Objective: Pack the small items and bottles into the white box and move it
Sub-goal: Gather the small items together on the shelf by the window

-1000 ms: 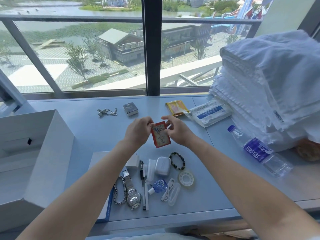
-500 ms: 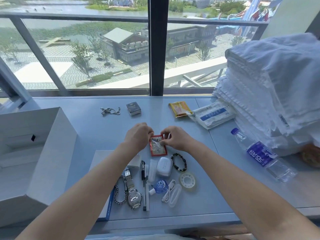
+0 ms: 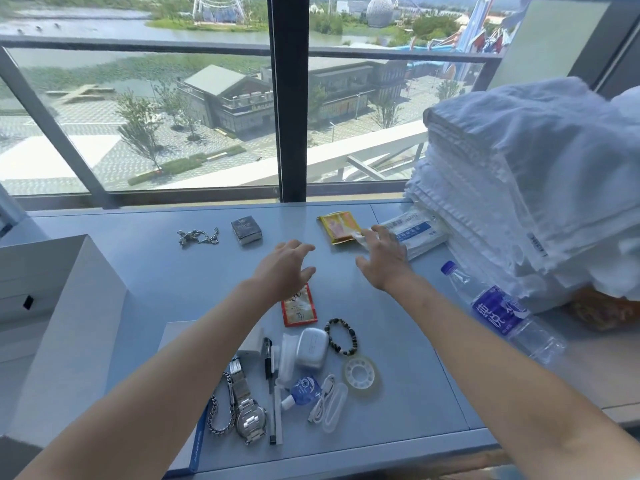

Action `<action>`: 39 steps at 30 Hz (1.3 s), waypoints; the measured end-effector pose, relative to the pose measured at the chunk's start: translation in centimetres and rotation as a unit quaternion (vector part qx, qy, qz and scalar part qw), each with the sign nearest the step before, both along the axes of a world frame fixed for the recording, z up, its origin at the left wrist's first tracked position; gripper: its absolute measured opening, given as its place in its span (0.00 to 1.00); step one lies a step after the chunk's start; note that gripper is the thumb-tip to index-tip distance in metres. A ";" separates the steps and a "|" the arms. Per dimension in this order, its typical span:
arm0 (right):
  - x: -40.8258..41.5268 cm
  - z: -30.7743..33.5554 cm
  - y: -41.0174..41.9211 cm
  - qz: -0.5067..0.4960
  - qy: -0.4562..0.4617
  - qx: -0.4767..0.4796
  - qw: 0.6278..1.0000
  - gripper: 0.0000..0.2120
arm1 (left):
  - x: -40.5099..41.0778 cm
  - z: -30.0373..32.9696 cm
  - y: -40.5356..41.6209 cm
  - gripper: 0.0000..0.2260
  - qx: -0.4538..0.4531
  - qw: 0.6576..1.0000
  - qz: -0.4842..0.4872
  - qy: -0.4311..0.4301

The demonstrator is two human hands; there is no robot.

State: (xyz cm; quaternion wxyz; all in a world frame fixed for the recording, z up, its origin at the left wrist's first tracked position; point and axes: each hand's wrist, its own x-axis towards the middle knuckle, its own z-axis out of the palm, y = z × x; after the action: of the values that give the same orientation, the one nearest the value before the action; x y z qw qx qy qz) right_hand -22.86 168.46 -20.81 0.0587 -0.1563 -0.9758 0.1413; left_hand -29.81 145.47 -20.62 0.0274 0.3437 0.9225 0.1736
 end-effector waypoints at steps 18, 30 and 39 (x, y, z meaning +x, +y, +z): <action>10.2 -2.2 4.1 0.022 -0.021 -0.067 0.997 0.23 | -3.7 -1.2 10.7 0.33 -0.117 0.992 -0.052 -0.013; 6.2 -1.9 3.7 -0.036 -0.006 -0.097 0.995 0.28 | 0.4 -2.5 7.5 0.30 -0.109 0.990 -0.081 -0.024; 6.5 -2.5 2.9 -0.022 -0.077 -0.077 0.994 0.27 | 4.3 -1.8 4.2 0.28 -0.134 0.987 -0.087 -0.019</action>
State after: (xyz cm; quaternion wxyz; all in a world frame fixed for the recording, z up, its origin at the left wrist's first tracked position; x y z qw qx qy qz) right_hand -16.40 171.37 -23.29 -0.0259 -0.1921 -0.9600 0.2019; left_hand -25.47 149.65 -22.43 0.1059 0.4121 0.9035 0.0521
